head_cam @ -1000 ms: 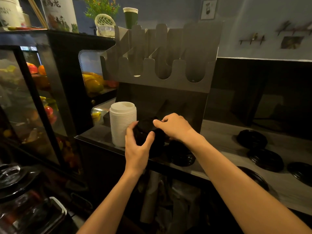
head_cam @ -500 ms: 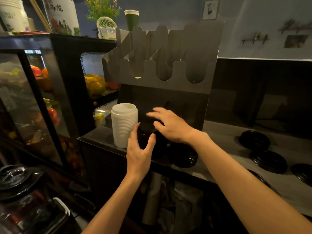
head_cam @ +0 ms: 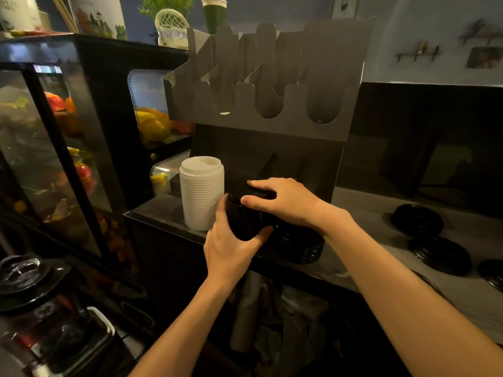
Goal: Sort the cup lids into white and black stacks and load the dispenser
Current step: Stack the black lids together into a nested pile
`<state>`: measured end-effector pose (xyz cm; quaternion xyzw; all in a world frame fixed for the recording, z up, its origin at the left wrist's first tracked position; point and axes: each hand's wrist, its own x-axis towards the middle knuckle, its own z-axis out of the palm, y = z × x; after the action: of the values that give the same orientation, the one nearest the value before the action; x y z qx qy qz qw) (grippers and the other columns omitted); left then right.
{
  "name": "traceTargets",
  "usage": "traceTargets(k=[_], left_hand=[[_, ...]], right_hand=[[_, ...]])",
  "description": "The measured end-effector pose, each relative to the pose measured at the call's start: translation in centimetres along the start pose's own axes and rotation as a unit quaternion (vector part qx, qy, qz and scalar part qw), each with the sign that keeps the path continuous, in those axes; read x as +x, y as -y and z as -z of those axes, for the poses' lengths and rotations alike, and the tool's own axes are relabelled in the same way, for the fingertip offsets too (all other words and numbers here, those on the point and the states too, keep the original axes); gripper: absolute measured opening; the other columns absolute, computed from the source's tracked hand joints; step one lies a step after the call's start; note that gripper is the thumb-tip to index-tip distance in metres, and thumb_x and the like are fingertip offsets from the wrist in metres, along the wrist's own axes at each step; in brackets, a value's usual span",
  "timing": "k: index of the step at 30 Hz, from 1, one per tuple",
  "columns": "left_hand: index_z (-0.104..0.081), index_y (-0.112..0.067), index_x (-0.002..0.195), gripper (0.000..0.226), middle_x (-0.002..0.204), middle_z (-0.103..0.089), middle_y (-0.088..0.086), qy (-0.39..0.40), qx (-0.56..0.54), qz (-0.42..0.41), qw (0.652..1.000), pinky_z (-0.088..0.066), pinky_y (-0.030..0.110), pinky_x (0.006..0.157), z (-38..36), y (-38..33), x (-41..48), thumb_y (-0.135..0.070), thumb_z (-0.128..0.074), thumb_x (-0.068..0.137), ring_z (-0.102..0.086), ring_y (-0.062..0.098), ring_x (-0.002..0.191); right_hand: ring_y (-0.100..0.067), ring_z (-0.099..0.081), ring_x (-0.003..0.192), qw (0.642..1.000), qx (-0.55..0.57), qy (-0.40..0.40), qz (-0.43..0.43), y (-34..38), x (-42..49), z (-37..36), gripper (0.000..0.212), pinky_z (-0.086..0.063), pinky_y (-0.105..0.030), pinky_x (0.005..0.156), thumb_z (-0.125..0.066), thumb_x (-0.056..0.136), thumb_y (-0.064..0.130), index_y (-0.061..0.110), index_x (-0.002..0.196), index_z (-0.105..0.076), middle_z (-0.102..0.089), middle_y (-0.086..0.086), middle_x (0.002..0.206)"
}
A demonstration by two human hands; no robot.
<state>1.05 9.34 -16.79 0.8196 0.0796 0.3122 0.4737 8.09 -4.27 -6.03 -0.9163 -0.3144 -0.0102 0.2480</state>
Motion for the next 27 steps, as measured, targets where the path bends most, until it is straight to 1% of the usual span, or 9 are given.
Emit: traceTargets(k=[2,5,8,11,14,18,20,23,27], left_hand=[[-0.024,-0.034,0.156,0.106,0.142,-0.055,-0.007,0.001,0.003,0.010,1.000,-0.046,0.038,0.107,-0.1,0.0,0.1,-0.060,-0.083,0.072,-0.054,0.017,0.129],[-0.029,-0.031,0.153,0.100,0.123,-0.054,-0.015,-0.010,-0.003,0.009,1.000,-0.044,0.027,0.094,-0.2,-0.1,0.0,-0.058,-0.083,0.072,-0.056,0.012,0.119],[-0.032,-0.032,0.149,0.097,0.116,-0.050,-0.019,-0.019,-0.004,0.006,1.000,-0.048,0.030,0.093,-0.3,-0.2,0.0,-0.059,-0.083,0.072,-0.057,0.011,0.113],[-0.031,-0.033,0.151,0.101,0.122,-0.051,-0.019,-0.006,-0.023,0.005,1.000,-0.047,0.029,0.095,-0.1,0.1,0.0,-0.058,-0.086,0.069,-0.052,0.005,0.114],[-0.029,-0.032,0.156,0.109,0.141,-0.050,-0.012,0.014,-0.045,0.003,0.999,-0.045,0.032,0.105,0.5,0.6,0.4,-0.056,-0.088,0.067,-0.044,0.002,0.123],[-0.034,-0.035,0.155,0.098,0.142,-0.051,-0.016,0.005,-0.052,-0.006,0.999,-0.043,0.028,0.105,0.5,0.6,0.5,-0.057,-0.084,0.073,-0.043,-0.003,0.125],[-0.038,-0.038,0.151,0.089,0.137,-0.054,-0.019,-0.007,-0.053,-0.004,0.999,-0.045,0.030,0.104,0.3,0.5,0.3,-0.058,-0.082,0.076,-0.049,-0.001,0.124],[-0.037,-0.036,0.153,0.090,0.142,-0.056,-0.014,-0.017,-0.037,0.000,0.999,-0.046,0.036,0.107,0.1,0.3,0.1,-0.060,-0.080,0.077,-0.051,0.008,0.131],[-0.035,-0.034,0.154,0.089,0.145,-0.054,-0.009,-0.002,-0.039,0.007,0.999,-0.046,0.040,0.109,0.5,-0.6,-0.1,-0.054,-0.080,0.080,-0.049,0.013,0.135]], right_hand=[[-0.016,-0.047,0.135,1.000,-0.023,-0.009,-0.001,0.1,-0.1,-0.1,0.072,-0.038,-0.038,0.112,-0.053,0.087,0.072,0.034,0.148,-0.048,-0.053,0.005,0.148],[-0.017,-0.050,0.132,0.998,-0.067,-0.016,-0.006,0.2,-0.4,-0.2,0.080,-0.042,-0.041,0.108,-0.048,0.083,0.080,0.034,0.148,-0.047,-0.055,0.007,0.144],[-0.017,-0.050,0.132,0.992,-0.118,-0.025,-0.019,0.5,-0.8,-0.4,0.084,-0.043,-0.038,0.099,-0.042,0.081,0.085,0.036,0.150,-0.044,-0.054,0.008,0.146],[-0.018,-0.050,0.133,0.989,-0.142,-0.029,-0.027,0.8,-1.0,-0.5,0.086,-0.044,-0.040,0.099,-0.041,0.080,0.086,0.036,0.150,-0.043,-0.053,0.007,0.147],[-0.019,-0.049,0.135,0.991,-0.122,-0.042,-0.035,1.1,-1.0,-0.8,0.086,-0.043,-0.042,0.103,-0.044,0.078,0.086,0.036,0.148,-0.046,-0.053,0.007,0.148],[-0.019,-0.048,0.137,0.992,-0.104,-0.056,-0.040,1.4,-0.9,-1.1,0.084,-0.040,-0.044,0.106,-0.048,0.077,0.086,0.037,0.146,-0.049,-0.052,0.009,0.149],[-0.018,-0.048,0.136,0.994,-0.081,-0.056,-0.044,1.3,-1.1,-1.2,0.083,-0.042,-0.042,0.102,-0.050,0.078,0.085,0.037,0.145,-0.049,-0.053,0.009,0.148],[-0.019,-0.053,0.129,0.995,-0.070,-0.043,-0.048,1.3,-1.2,-1.1,0.082,-0.045,-0.039,0.094,-0.052,0.078,0.084,0.035,0.145,-0.047,-0.056,0.008,0.143],[-0.021,-0.055,0.126,0.996,-0.075,-0.017,-0.048,1.9,-1.2,-0.8,0.083,-0.048,-0.041,0.094,-0.049,0.083,0.081,0.033,0.148,-0.038,-0.055,0.003,0.143]])
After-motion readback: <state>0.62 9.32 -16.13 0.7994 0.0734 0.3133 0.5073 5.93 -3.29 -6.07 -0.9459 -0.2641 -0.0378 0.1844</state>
